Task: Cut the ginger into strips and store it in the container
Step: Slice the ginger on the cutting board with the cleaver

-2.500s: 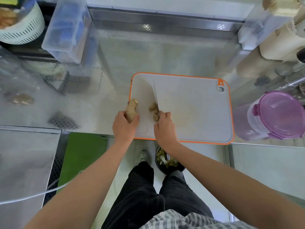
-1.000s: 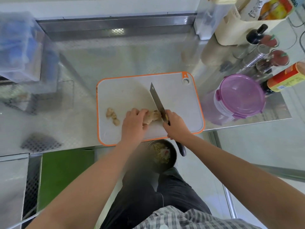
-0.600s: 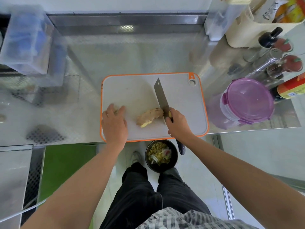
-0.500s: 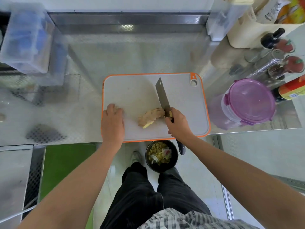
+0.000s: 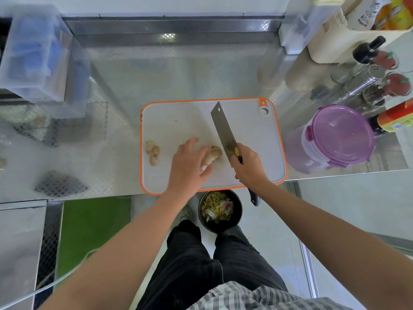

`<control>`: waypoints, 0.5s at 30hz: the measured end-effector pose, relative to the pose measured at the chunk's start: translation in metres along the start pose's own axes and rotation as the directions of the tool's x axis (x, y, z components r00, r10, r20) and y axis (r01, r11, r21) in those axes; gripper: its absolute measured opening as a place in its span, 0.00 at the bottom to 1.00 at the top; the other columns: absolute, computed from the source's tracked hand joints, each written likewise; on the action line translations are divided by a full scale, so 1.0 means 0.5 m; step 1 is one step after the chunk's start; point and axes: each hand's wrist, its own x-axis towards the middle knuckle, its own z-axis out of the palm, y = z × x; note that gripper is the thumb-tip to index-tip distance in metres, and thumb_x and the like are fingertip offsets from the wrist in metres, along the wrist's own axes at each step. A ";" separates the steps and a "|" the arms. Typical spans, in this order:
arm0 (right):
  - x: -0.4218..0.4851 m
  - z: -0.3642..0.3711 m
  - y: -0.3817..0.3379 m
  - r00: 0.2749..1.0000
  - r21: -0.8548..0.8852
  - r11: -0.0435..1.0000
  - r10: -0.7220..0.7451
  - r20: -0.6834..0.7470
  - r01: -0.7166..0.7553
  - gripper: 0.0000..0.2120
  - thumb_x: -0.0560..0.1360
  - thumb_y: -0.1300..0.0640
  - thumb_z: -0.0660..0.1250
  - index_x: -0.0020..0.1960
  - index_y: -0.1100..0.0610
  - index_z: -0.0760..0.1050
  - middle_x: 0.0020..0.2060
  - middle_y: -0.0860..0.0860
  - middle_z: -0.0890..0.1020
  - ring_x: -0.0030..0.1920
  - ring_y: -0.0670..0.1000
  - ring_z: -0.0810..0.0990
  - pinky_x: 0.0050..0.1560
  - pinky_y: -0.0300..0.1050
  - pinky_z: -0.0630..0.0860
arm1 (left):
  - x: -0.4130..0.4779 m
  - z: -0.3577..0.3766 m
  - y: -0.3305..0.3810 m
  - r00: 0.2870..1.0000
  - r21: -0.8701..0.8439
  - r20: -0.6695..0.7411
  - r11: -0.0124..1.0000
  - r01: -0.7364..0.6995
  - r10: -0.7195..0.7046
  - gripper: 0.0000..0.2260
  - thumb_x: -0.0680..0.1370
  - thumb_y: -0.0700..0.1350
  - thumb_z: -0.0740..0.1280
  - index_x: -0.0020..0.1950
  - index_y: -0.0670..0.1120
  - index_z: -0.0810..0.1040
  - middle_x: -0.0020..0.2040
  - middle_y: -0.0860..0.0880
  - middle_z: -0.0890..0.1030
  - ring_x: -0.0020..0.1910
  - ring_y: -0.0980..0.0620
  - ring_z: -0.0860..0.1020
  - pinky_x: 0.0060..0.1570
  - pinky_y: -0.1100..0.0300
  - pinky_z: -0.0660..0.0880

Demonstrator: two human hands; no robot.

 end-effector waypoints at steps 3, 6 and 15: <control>-0.015 -0.013 0.013 1.000 -0.024 0.999 0.023 0.019 -0.023 0.04 0.76 0.63 0.56 0.42 0.58 0.65 0.37 0.55 0.73 0.39 0.62 0.78 0.34 0.51 0.72 | 0.006 0.017 0.038 0.993 0.046 0.077 0.995 -0.089 0.085 0.22 0.68 0.40 0.75 0.60 0.49 0.77 0.60 0.44 0.75 0.52 0.42 0.75 0.41 0.50 0.76; -0.025 -0.028 0.022 0.998 -0.058 0.998 0.008 0.060 -0.004 0.04 0.75 0.63 0.57 0.42 0.61 0.66 0.38 0.61 0.76 0.37 0.64 0.77 0.36 0.55 0.75 | 0.008 0.018 0.038 0.998 -0.017 0.028 0.999 -0.049 0.049 0.21 0.68 0.35 0.73 0.59 0.49 0.77 0.56 0.48 0.77 0.49 0.44 0.75 0.40 0.51 0.75; -0.025 -0.063 0.002 0.987 -0.140 0.979 -0.142 0.070 0.151 0.04 0.78 0.62 0.56 0.44 0.61 0.66 0.32 0.55 0.72 0.33 0.58 0.70 0.31 0.48 0.67 | 0.007 0.026 0.039 0.999 -0.075 -0.027 0.997 -0.021 0.019 0.15 0.70 0.34 0.71 0.54 0.47 0.79 0.48 0.45 0.77 0.45 0.45 0.74 0.38 0.55 0.74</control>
